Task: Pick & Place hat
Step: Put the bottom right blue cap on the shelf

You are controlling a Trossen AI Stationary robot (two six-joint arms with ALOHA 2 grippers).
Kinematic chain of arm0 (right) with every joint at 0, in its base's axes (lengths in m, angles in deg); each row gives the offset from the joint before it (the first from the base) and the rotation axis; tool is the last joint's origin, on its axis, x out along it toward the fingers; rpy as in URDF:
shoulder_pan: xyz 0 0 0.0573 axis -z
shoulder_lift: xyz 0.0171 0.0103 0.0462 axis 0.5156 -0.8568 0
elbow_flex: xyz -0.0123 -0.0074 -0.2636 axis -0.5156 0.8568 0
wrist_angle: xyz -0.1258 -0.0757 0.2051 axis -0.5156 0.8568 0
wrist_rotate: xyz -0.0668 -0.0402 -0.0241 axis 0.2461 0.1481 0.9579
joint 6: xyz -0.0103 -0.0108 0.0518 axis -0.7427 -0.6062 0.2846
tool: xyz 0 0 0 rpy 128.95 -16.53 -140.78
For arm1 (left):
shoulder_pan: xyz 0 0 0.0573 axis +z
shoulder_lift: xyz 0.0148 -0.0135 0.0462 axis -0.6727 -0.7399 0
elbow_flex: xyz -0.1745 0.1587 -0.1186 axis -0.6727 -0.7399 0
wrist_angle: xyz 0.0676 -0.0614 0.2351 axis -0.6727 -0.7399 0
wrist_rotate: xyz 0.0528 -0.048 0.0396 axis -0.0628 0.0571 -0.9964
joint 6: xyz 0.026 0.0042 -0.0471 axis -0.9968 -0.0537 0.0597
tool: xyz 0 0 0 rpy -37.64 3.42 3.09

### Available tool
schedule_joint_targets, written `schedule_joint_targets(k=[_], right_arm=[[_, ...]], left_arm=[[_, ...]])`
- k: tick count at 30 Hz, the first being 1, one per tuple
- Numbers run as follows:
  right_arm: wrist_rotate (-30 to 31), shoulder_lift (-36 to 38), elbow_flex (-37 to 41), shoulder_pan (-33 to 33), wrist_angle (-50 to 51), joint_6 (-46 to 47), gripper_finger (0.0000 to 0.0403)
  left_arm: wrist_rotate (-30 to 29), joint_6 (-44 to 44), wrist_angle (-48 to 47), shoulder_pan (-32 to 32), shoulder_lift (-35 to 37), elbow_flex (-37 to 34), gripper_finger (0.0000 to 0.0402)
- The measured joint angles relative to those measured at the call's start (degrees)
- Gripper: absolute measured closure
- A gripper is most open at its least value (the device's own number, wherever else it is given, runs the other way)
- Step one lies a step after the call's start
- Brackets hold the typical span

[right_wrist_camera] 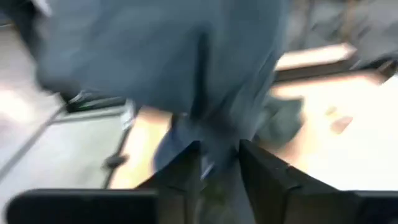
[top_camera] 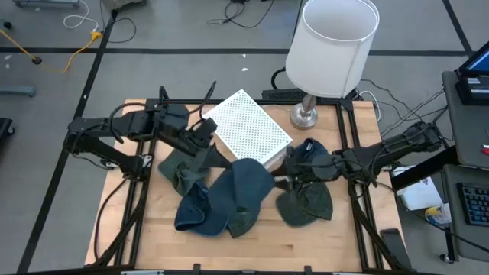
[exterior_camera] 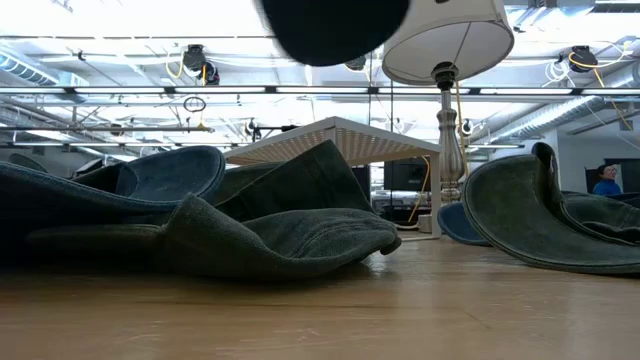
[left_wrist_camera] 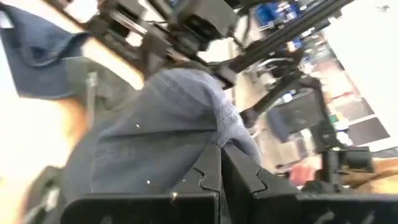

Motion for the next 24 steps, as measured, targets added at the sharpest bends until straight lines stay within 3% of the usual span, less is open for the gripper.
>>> schedule_joint_targets(k=[5, 12, 18, 24], right_arm=[[-8.94, -0.02, 0.00, -0.47, 4.73, 5.91, 0.0240], [-9.42, 0.13, 0.00, -2.86, 6.14, 9.50, 0.0236], [-8.69, 0.13, 0.00, -3.01, 6.04, 8.70, 0.0244], [-2.58, 0.13, 0.00, -3.02, 5.63, 6.03, 0.0243]], left_arm=[[-0.08, -3.38, -7.05, 1.99, 0.97, 0.01, 0.0400], [-2.10, -9.59, -14.08, 4.49, 1.06, 0.13, 0.0401], [-11.21, -25.49, -21.31, 5.34, -0.01, 7.87, 0.0401], [-22.84, -40.14, -31.70, 4.83, -3.54, 18.92, 0.0401]])
